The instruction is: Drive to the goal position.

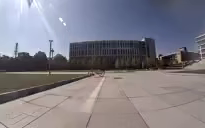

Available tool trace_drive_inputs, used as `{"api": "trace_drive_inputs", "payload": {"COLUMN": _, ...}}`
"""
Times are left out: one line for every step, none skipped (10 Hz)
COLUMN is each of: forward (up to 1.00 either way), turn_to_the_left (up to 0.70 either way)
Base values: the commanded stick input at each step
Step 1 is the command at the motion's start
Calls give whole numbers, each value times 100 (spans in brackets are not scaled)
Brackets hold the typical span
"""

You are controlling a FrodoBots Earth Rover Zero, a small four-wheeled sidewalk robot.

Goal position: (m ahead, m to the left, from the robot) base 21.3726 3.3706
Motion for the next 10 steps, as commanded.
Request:
{"api": "trace_drive_inputs", "payload": {"forward": 6, "turn_to_the_left": 0}}
{"api": "trace_drive_inputs", "payload": {"forward": 6, "turn_to_the_left": 0}}
{"api": "trace_drive_inputs", "payload": {"forward": 6, "turn_to_the_left": 0}}
{"api": "trace_drive_inputs", "payload": {"forward": 6, "turn_to_the_left": 0}}
{"api": "trace_drive_inputs", "payload": {"forward": 6, "turn_to_the_left": 0}}
{"api": "trace_drive_inputs", "payload": {"forward": 6, "turn_to_the_left": 0}}
{"api": "trace_drive_inputs", "payload": {"forward": 6, "turn_to_the_left": 0}}
{"api": "trace_drive_inputs", "payload": {"forward": 6, "turn_to_the_left": 0}}
{"api": "trace_drive_inputs", "payload": {"forward": 6, "turn_to_the_left": 0}}
{"api": "trace_drive_inputs", "payload": {"forward": 6, "turn_to_the_left": 0}}
